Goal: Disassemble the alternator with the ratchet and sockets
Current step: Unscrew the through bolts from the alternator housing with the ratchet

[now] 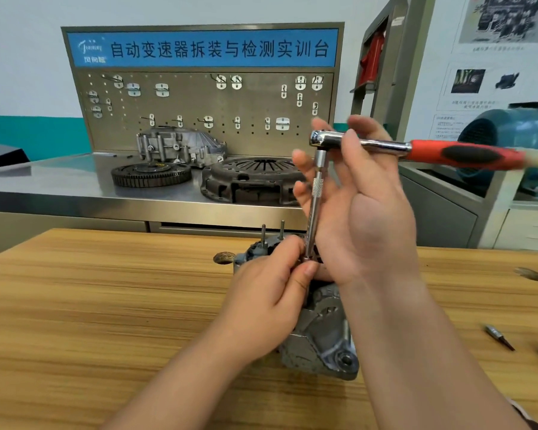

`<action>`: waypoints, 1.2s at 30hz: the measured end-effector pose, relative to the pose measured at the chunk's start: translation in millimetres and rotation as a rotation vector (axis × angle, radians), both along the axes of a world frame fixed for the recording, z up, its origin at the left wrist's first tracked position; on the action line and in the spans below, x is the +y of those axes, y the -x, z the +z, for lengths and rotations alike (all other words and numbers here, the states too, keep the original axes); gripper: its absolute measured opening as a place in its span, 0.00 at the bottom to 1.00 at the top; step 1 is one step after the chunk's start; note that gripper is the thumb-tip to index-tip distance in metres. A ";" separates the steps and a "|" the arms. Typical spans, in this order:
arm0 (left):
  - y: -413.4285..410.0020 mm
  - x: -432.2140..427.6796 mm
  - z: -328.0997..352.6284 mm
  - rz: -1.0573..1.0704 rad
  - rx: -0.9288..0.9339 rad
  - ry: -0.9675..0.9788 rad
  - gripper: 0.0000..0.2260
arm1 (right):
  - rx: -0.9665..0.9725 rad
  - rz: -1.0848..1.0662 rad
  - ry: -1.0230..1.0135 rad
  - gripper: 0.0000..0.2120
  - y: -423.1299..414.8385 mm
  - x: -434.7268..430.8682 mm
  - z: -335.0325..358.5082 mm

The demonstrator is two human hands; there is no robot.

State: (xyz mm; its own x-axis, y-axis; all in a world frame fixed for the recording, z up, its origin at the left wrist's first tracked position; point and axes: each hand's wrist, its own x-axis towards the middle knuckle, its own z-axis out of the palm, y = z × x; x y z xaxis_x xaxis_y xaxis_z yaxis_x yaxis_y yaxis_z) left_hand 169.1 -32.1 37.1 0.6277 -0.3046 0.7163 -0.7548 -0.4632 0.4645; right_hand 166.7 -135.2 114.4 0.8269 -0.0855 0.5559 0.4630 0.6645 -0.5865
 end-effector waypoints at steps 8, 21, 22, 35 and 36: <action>2.4 -0.3 2.7 -0.109 0.114 0.091 0.18 | -0.248 -0.324 0.346 0.10 10.3 0.1 0.6; -2.0 1.3 7.8 -0.265 0.227 0.138 0.12 | 0.019 0.303 0.138 0.17 10.4 -16.2 10.6; -1.5 1.5 7.9 -0.275 0.231 0.137 0.12 | 0.039 0.332 0.128 0.16 9.5 -18.7 10.9; 1.4 -3.7 9.7 -0.194 0.275 0.137 0.15 | -0.374 -0.358 0.460 0.11 11.4 -10.0 1.9; 1.7 -2.9 9.7 -0.201 0.281 0.137 0.15 | -0.305 -0.257 0.394 0.11 11.8 -8.9 2.4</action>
